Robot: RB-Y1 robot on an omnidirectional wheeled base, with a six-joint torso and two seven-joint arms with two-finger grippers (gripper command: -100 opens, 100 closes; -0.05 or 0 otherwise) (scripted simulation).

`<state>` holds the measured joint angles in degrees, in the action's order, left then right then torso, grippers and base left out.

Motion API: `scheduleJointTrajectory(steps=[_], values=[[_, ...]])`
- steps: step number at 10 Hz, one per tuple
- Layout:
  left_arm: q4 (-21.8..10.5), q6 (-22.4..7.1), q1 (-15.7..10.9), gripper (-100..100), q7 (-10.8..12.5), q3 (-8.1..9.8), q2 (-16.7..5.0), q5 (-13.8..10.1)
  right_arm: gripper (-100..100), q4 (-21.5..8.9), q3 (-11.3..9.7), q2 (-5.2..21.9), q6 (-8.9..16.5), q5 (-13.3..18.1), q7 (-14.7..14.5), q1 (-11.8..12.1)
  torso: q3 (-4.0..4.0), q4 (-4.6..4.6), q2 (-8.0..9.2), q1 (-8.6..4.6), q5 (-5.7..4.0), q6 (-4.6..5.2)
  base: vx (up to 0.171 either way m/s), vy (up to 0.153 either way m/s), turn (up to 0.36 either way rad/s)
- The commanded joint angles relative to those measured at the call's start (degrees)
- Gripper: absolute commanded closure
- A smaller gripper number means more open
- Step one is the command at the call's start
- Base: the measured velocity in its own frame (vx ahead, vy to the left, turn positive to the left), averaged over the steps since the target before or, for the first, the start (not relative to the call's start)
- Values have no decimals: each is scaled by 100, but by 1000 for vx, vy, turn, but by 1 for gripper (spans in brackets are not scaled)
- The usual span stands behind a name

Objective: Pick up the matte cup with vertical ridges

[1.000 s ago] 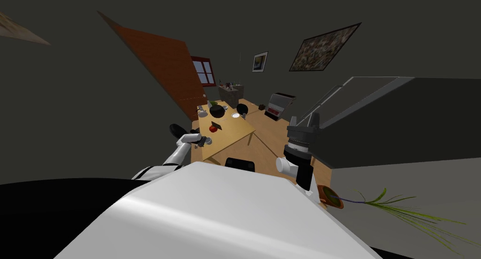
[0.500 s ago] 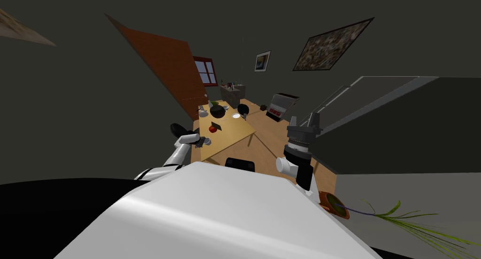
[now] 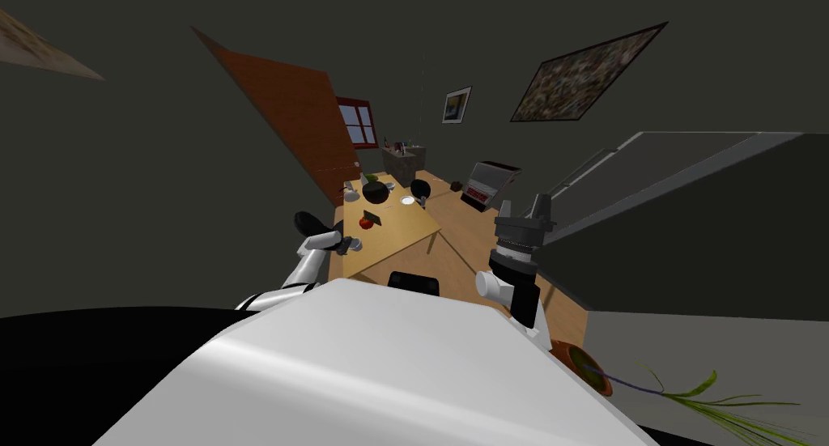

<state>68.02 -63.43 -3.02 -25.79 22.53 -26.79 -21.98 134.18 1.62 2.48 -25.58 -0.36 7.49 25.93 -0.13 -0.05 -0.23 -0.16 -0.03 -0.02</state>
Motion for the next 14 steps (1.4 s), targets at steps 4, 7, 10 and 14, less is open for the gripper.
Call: scheduleJointTrajectory(steps=[4,7,10,14], values=[[-144,45,13,-100,-720,584,211,67,0,0,0,0,0,0,0,0,2,1,4,8,1,1,56,-36,63],[-217,66,16,-100,-1197,859,307,96,0,0,0,0,0,0,0,0,-2,-1,-3,1,1,-1,60,-42,74],[-290,88,19,-100,-1604,1132,403,126,0,0,0,0,0,0,0,0,-3,-1,-5,-4,-1,1,55,-49,50],[-291,75,28,100,-1554,1122,403,123,0,0,0,0,0,0,0,-1,10,7,15,18,2,6,2,-2,2]])
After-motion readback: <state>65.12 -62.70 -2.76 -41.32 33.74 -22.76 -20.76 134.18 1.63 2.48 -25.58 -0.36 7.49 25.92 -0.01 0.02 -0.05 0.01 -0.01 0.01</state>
